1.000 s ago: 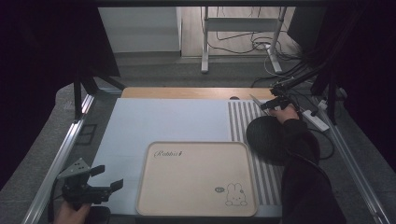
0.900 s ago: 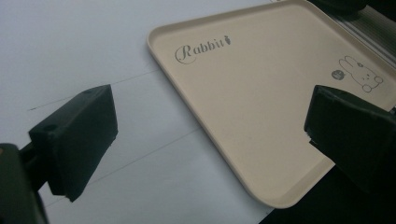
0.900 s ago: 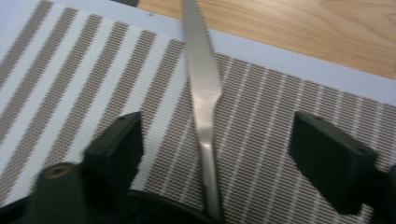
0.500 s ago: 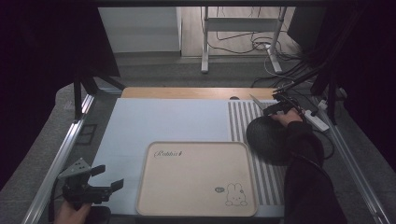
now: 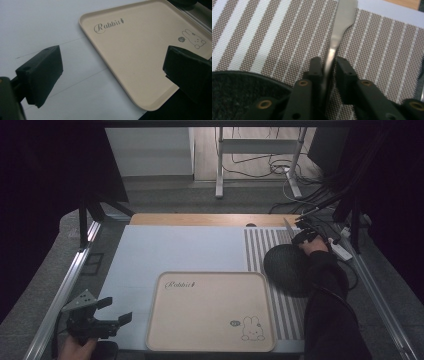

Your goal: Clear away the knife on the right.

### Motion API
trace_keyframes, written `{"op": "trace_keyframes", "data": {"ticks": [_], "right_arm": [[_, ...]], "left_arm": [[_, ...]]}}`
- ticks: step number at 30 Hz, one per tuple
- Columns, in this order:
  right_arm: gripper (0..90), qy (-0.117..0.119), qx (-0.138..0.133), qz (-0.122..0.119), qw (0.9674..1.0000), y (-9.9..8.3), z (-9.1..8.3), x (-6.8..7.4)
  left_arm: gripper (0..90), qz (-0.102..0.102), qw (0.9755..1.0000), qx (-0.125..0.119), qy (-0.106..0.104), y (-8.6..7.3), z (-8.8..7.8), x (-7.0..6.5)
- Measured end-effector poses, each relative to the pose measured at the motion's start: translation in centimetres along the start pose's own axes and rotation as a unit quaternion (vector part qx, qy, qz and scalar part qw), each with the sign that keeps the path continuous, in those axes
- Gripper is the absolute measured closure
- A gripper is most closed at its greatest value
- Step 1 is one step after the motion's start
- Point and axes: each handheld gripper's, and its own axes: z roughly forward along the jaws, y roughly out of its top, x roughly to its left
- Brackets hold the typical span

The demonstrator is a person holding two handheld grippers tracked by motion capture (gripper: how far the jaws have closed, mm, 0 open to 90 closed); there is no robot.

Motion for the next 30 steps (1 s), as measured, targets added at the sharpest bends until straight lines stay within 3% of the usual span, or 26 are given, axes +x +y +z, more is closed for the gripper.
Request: {"op": "trace_keyframes", "data": {"ticks": [1, 7, 9, 14, 23, 26, 30], "right_arm": [[79.7, 0.001, 0.003, 0.01, 0.9999, -0.1, -0.1, -0.2], [80.4, 0.015, 0.01, -0.007, 0.9998, -0.2, -0.2, -0.8], [80.5, -0.001, 0.005, -0.021, 0.9998, -0.2, -0.4, -0.8], [80.5, -0.015, -0.001, -0.025, 0.9996, -0.5, -0.9, -1.6], [80.5, -0.033, -0.01, -0.004, 0.9994, -1.3, -2.5, -3.6], [80.5, -0.029, -0.015, 0.005, 0.9995, -1.6, -3.3, -4.2], [80.4, -0.001, -0.026, 0.011, 0.9996, -1.9, -4.7, -4.0]], "left_arm": [[3.7, 0.0, 1.0, 0.0, 0.0, 0.0, 0.0, 0.0], [3.7, -0.001, 1.0, -0.001, 0.0, 0.0, 0.0, 0.0], [3.7, -0.002, 1.0, -0.001, -0.001, 0.0, 0.0, 0.0], [3.8, -0.002, 1.0, -0.001, -0.001, 0.0, 0.0, 0.0], [3.7, -0.002, 1.0, -0.001, -0.001, 0.1, 0.0, 0.0], [3.7, -0.002, 1.0, 0.0, -0.001, 0.1, 0.1, 0.0], [3.7, -0.002, 1.0, 0.001, 0.0, 0.1, 0.1, 0.0]]}}
